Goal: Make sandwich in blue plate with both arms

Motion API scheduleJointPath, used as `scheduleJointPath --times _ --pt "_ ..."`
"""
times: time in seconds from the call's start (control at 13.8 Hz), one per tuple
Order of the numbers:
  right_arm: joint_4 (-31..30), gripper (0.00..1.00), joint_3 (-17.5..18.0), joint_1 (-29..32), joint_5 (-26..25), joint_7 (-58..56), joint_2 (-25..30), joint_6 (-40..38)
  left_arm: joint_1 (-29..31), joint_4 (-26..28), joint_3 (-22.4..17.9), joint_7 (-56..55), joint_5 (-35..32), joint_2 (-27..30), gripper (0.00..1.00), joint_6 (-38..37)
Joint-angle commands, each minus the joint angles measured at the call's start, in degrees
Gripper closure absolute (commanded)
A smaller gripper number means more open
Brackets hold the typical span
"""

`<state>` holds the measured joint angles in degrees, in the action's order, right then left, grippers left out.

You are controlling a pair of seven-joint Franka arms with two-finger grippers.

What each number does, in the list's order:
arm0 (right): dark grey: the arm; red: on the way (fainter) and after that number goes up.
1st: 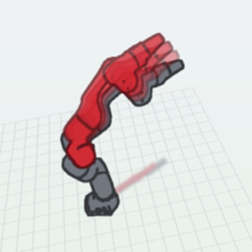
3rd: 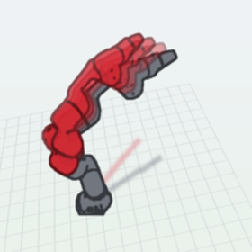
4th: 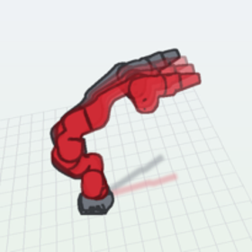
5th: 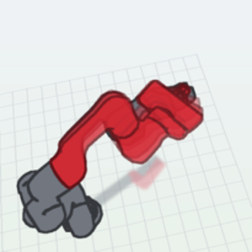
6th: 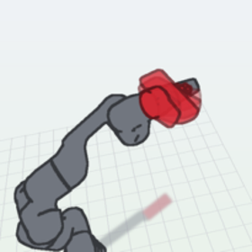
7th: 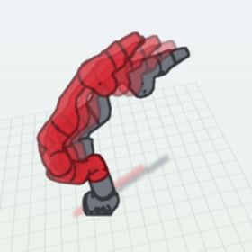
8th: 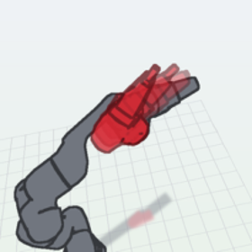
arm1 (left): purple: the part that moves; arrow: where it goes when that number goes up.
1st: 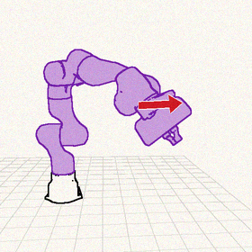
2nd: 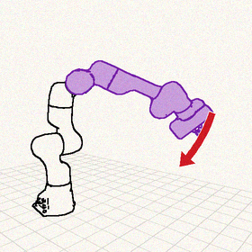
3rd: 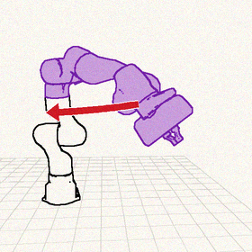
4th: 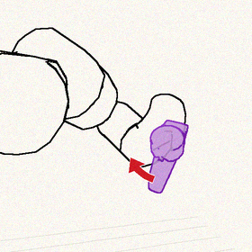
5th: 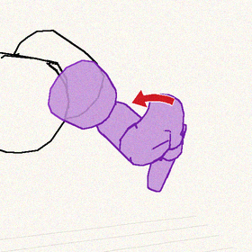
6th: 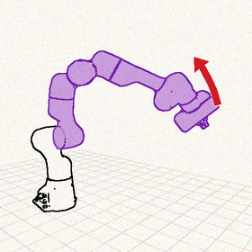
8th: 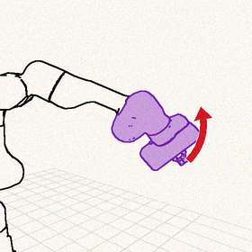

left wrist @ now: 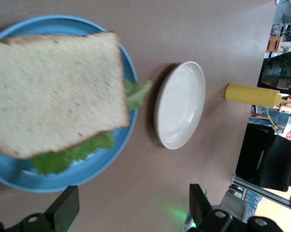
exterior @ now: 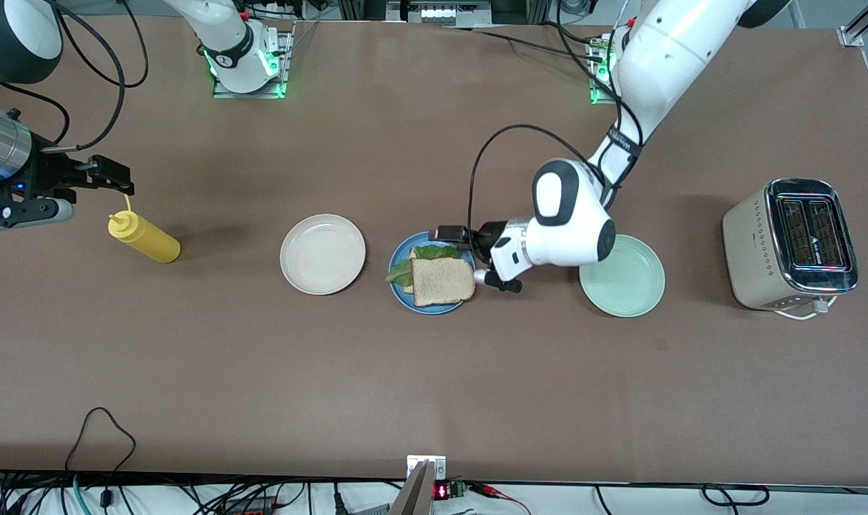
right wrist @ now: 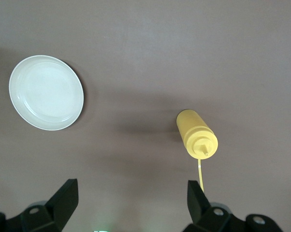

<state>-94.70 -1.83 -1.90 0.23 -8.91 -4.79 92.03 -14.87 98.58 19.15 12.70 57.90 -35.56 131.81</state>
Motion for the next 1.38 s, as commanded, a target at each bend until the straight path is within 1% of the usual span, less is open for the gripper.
scheduleJointPath --times 0.0,0.14,0.22,0.36,0.43,0.65,0.8,0.87,0.94,1.09,1.16,1.3 --pt "-0.13 0.00 0.07 0.58 1.53 0.38 0.30 -0.45 1.15 6.62 -1.30 -3.64 -0.93 10.31 0.00 -2.42" --pt "-0.13 0.00 0.07 0.58 1.53 0.47 0.30 -0.45 5.44 6.19 -1.22 -4.34 -9.07 12.09 0.00 -5.57" --pt "-0.13 0.00 0.07 0.58 1.53 0.55 0.30 -0.45 7.72 5.05 -1.30 -4.52 -14.69 12.44 0.00 -7.77" --pt "-0.22 0.00 0.07 0.50 1.53 0.56 0.39 -0.45 10.90 3.29 -1.22 -4.79 -22.44 13.32 0.00 -10.94" --pt "-0.22 0.00 0.07 0.49 1.35 0.47 0.48 -0.36 11.61 2.42 -1.39 -4.79 -26.39 13.76 0.00 -12.09" --pt "-0.22 0.00 0.07 0.23 0.83 0.56 0.66 -0.10 14.41 1.18 -1.92 -8.63 -43.78 15.69 0.00 -12.71" --pt "-0.05 0.00 0.16 0.14 1.00 2.39 0.57 0.26 15.13 -0.48 -2.09 -13.55 -50.31 16.83 0.00 -15.60" --pt "0.04 0.00 0.16 0.06 1.00 3.79 0.48 0.78 15.13 -2.50 -3.23 -16.53 -54.25 17.45 0.00 -17.79" --pt "0.04 0.00 0.16 -0.12 0.83 3.98 0.48 1.39 15.13 -5.73 -5.24 -17.78 -58.21 17.89 0.00 -20.60" --pt "0.04 0.00 0.16 -0.12 0.91 4.33 0.48 1.75 15.13 -10.84 -8.15 -17.62 -62.27 18.76 0.00 -25.70" --pt "0.04 0.00 0.16 -0.12 0.91 4.33 0.48 2.01 15.65 -12.17 -8.77 -17.53 -63.16 19.73 0.00 -27.20" --pt "0.04 0.00 0.16 -0.12 0.83 4.33 0.39 2.71 20.56 -14.90 -8.95 -16.66 -63.43 21.40 0.00 -29.67"
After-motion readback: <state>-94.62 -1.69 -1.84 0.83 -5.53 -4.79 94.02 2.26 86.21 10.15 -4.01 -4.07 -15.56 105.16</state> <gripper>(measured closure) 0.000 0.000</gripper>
